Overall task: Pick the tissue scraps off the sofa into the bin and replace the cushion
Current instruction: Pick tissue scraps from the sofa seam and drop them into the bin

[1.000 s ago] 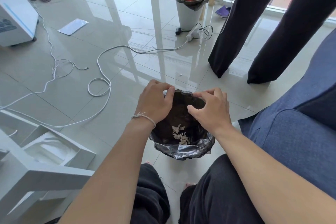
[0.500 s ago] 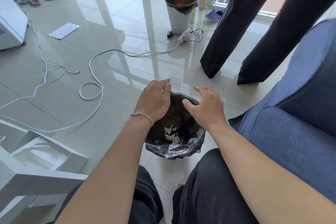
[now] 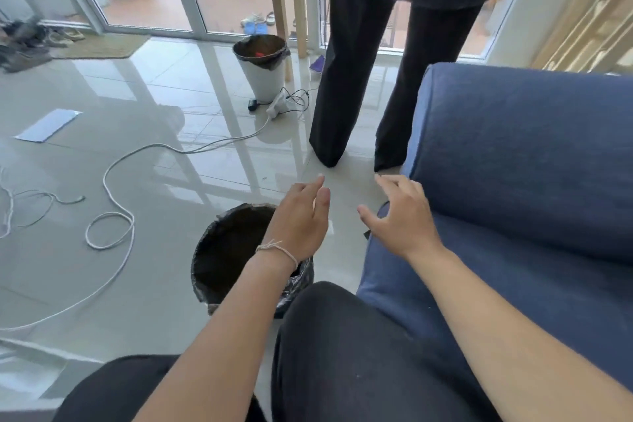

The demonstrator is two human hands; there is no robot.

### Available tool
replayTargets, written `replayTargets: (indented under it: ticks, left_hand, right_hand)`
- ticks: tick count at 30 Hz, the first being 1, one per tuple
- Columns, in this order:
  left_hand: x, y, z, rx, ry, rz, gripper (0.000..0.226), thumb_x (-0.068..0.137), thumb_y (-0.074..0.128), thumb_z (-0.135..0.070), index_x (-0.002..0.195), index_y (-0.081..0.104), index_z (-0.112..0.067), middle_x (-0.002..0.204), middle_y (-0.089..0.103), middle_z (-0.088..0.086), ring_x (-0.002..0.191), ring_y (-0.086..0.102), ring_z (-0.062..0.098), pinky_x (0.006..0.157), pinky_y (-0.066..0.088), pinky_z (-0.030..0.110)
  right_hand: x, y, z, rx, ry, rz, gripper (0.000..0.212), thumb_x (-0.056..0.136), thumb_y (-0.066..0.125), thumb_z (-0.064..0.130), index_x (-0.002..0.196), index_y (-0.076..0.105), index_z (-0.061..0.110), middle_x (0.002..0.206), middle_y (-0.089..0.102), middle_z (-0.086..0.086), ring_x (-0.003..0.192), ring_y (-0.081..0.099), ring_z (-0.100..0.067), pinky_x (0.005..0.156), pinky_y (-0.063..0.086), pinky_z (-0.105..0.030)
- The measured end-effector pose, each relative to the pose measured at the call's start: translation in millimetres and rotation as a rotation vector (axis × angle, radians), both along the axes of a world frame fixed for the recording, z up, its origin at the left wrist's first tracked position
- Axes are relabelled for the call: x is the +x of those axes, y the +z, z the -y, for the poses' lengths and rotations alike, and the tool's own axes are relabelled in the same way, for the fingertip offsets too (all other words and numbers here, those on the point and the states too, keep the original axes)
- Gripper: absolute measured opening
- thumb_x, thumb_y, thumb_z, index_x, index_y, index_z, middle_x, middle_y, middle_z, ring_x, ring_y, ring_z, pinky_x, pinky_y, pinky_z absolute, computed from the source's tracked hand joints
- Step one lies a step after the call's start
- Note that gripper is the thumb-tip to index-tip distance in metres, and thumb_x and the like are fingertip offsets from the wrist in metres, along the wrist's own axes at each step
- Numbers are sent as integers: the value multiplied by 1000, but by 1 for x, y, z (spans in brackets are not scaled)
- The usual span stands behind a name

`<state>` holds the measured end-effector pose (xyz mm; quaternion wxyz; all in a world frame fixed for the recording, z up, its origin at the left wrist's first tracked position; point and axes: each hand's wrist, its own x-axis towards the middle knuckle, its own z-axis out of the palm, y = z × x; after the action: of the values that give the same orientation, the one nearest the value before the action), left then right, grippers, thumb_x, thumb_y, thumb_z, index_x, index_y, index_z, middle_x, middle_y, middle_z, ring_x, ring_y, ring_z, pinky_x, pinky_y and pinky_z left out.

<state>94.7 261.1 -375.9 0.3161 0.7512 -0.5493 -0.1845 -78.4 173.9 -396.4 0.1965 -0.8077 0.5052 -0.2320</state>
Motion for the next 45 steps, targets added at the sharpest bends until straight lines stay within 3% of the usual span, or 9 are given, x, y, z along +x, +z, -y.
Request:
replayTargets:
  ticks: [5, 10, 15, 23, 29, 34, 39, 45]
  left_hand:
    - [-56, 10, 25, -13, -101, 7, 49, 107, 30, -38, 149, 44, -15, 140, 53, 4, 135, 44, 17, 103, 27, 20]
    - [-109, 10, 40, -43, -176, -3, 47, 106, 31, -39, 145, 49, -19, 129, 58, 2, 123, 47, 11, 91, 25, 10]
    - [-161, 5, 49, -22, -268, -1, 50, 106, 30, -43, 149, 45, -21, 139, 54, -1, 130, 48, 13, 110, 33, 26]
    - [-239, -1, 69, 8, -388, -39, 49, 106, 32, -41, 151, 40, -25, 138, 51, -4, 126, 46, 7, 100, 27, 17]
    - [-304, -9, 82, 43, -523, -45, 50, 105, 30, -45, 152, 36, -29, 141, 47, -9, 125, 47, 6, 98, 31, 20]
    - [-354, -19, 91, 93, -616, -32, 51, 105, 31, -46, 153, 33, -28, 142, 47, -5, 125, 50, 12, 102, 41, 30]
    - [-399, -31, 98, 148, -649, -9, 51, 105, 34, -43, 152, 37, -26, 143, 48, 1, 127, 50, 21, 107, 40, 39]
    - [-434, -49, 117, 156, -612, -6, 47, 103, 43, -42, 145, 48, -22, 138, 53, 5, 124, 53, 24, 107, 41, 42]
  right_hand:
    - [-59, 9, 0, 13, 0, 64, 69, 87, 72, 42, 147, 51, 15, 139, 53, 2, 134, 41, -20, 112, 40, -44]
    - [-123, 11, 1, -6, -72, 54, 67, 88, 71, 43, 147, 52, 17, 144, 51, 0, 138, 38, -19, 114, 37, -43]
    - [-183, 14, 8, -23, -142, 15, 65, 89, 68, 46, 147, 53, 20, 142, 51, 5, 136, 38, -14, 113, 38, -40]
    - [-278, 6, 13, -11, -297, -25, 63, 87, 69, 46, 144, 55, 23, 133, 54, 9, 126, 45, -13, 108, 43, -41]
    - [-346, -14, 14, -39, -548, -47, 57, 84, 75, 38, 136, 62, 19, 122, 61, -1, 117, 55, -27, 98, 49, -44]
    - [-380, -31, 20, -127, -786, -9, 42, 83, 75, 28, 122, 70, 13, 116, 60, -9, 112, 53, -34, 99, 45, -48]
    - [-421, -35, 39, -35, -1046, -3, 40, 90, 71, 29, 123, 68, 7, 130, 50, -13, 116, 49, -31, 101, 31, -29]
    - [-422, -50, 57, -5, -1098, -94, 34, 95, 64, 28, 116, 68, 2, 137, 46, -15, 125, 45, -35, 108, 31, -38]
